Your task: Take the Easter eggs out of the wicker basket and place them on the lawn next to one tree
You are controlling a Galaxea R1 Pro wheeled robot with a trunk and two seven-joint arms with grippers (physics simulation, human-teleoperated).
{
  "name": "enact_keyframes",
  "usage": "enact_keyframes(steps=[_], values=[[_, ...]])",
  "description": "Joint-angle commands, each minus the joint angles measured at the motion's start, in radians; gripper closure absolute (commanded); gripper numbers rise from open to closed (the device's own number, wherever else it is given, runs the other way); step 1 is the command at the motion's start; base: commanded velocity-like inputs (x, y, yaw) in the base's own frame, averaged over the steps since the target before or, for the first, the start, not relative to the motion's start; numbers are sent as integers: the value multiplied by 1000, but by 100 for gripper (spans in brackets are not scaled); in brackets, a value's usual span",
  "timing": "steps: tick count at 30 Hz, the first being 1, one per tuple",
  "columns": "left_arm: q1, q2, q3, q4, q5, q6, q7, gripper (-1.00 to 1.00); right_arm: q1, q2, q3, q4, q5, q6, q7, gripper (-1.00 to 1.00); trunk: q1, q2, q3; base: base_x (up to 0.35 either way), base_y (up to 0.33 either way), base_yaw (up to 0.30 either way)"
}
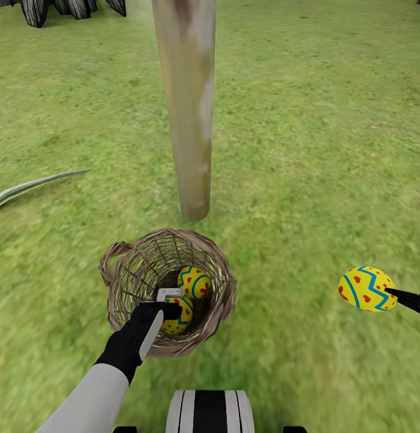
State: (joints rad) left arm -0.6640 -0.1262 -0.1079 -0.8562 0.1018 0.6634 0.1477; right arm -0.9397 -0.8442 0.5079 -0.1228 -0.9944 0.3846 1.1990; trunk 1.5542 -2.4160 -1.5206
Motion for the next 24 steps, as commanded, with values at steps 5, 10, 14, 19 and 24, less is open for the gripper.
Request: enact_keyframes(steps=[5,10,14,19,24], values=[[0,0,-3,-1,12,5,9,100,-1,-1,9,0,-10,10,2,100,-8,14,6,0,0,0],[0,0,-3,-1,12,5,9,100,-1,0,9,0,-10,9,2,100,-27,49,21,0,0,0],[0,0,-3,-1,12,5,9,100,-1,0,9,0,-11,9,2,100,-39,70,31,0,0,0],[0,0,-3,-1,12,5,9,100,-1,0,9,0,-10,9,2,100,-46,84,37,0,0,0],[0,0,-3,-1,12,5,9,100,-1,-1,9,0,-11,10,2,100,-65,119,53,0,0,0]])
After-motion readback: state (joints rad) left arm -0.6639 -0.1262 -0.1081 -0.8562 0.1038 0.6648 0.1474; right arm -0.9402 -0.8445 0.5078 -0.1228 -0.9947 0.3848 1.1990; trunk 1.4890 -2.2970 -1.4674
